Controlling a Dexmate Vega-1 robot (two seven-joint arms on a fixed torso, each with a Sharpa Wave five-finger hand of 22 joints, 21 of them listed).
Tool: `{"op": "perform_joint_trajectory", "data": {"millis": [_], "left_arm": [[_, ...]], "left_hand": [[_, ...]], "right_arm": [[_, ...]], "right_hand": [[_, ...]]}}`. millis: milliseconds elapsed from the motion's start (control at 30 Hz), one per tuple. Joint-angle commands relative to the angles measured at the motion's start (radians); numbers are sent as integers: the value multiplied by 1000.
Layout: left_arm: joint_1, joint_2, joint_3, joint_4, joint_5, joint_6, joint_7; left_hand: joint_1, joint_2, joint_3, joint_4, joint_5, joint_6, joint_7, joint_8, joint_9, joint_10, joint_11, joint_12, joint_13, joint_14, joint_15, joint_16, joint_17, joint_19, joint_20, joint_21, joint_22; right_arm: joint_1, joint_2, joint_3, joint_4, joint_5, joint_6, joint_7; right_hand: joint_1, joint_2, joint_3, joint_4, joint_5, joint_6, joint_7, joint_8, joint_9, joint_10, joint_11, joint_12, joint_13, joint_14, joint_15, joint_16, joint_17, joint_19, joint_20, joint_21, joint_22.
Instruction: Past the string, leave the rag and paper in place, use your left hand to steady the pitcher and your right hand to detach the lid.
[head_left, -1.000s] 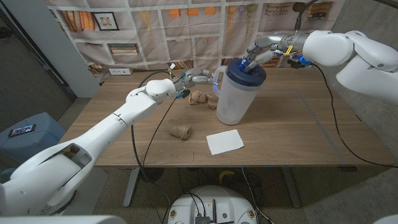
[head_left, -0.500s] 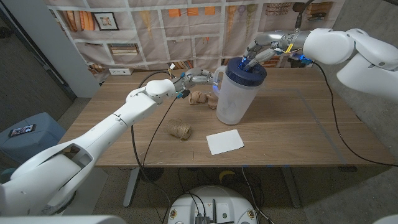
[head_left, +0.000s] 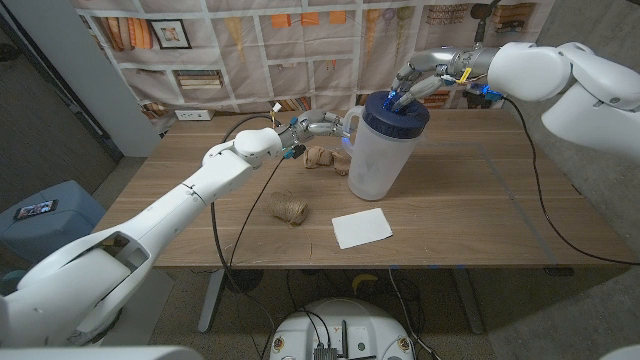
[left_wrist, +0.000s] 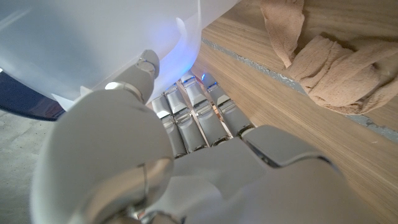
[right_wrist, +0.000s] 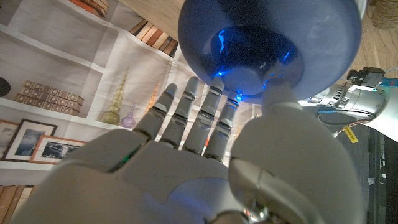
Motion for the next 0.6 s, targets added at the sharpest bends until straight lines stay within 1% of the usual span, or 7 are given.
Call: {"op": "perform_joint_trajectory", "data": {"millis": [33,233,600], "left_arm": [[13,1,-6,3,-7,-9,8],[20,2,-9,4,-8,-13,14],[32,4,-13,7,-11,-23,21]], "left_hand": [[-45,58,25,21,5,28,13,6,2,3,-3,5,2,4,-100,6,2,4,-145,-1,4],[-45,57,24,21,5,27,13,6,2,4,-1,6,2,4,-99,6,2,4,-146,-1,4],[-46,58,25,22,5,27,13,6,2,0,-4,5,2,3,-100,6,2,2,-146,-2,4]], "right_arm": [[9,3,2,0,5,-8,7],[21,5,-7,-3,-6,-9,14],[34,11,-11,-10,-9,-15,26]], "right_hand": [[56,73,0,-1,6,45,-39,9,6,76,-73,1,1,10,-146,-2,1,1,0,-1,1],[56,73,-1,-1,6,47,-39,9,5,78,-73,1,2,11,-146,-1,1,-1,-1,-2,1],[54,73,-3,-1,6,49,-39,8,5,76,-73,-3,1,11,-143,-3,0,-2,1,-2,1]]}}
